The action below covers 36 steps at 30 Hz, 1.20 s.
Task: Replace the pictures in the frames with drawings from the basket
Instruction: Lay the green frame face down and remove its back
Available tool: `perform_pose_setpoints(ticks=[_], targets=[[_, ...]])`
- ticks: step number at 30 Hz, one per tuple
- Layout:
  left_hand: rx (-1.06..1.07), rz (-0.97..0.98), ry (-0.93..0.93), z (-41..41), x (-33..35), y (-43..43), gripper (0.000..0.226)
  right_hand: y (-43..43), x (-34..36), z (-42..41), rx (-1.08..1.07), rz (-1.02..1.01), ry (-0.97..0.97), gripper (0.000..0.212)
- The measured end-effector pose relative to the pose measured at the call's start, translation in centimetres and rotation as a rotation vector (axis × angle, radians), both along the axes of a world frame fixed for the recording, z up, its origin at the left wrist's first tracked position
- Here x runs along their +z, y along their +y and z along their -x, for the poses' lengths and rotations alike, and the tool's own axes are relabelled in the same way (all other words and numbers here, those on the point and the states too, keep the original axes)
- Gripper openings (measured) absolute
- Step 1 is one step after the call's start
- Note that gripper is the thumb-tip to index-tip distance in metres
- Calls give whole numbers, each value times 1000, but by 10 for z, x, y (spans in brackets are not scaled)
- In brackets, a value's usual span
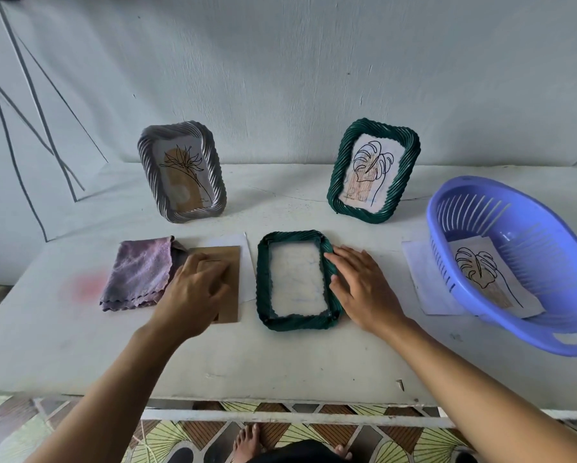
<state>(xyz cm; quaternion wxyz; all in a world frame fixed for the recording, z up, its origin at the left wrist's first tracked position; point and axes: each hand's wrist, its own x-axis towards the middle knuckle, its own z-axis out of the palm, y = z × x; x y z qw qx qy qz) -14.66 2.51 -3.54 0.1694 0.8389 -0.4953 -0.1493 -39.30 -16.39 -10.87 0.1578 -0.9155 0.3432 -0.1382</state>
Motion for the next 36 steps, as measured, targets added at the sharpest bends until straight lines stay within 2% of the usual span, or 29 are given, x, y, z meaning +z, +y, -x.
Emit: perform_pose_setpoints(ticks=[7,11,14,17,19,24,30,33,36], targets=[[33,33,-1,-8,-4,-5,34,2,3,0,-3,-15,6,58],[38,-36,-11,-14,-10,-4,42,1,6,-1,-12,-69,-35,53],[24,-70,-86,-14,-13,-1,58,1,7,-3,-38,-116,-94,50],[20,-64,-133,-15,-16,1,63,1,9,-11,-97,-172,-179,47],[14,-42,-145,-15,-18,2,59,2,12,-18,-145,-190,-243,44],[43,52,-138,-18,-25,-1,28,5,22,-43,-191,-60,-288,36],[74,52,-140,-37,-24,-8,57,6,40,-92,-54,-39,-322,29],[47,59,-122,-44,-21,-10,58,6,46,-122,44,-42,-249,22],[29,69,-93,-50,-19,-12,53,5,48,-149,109,-45,-96,31]])
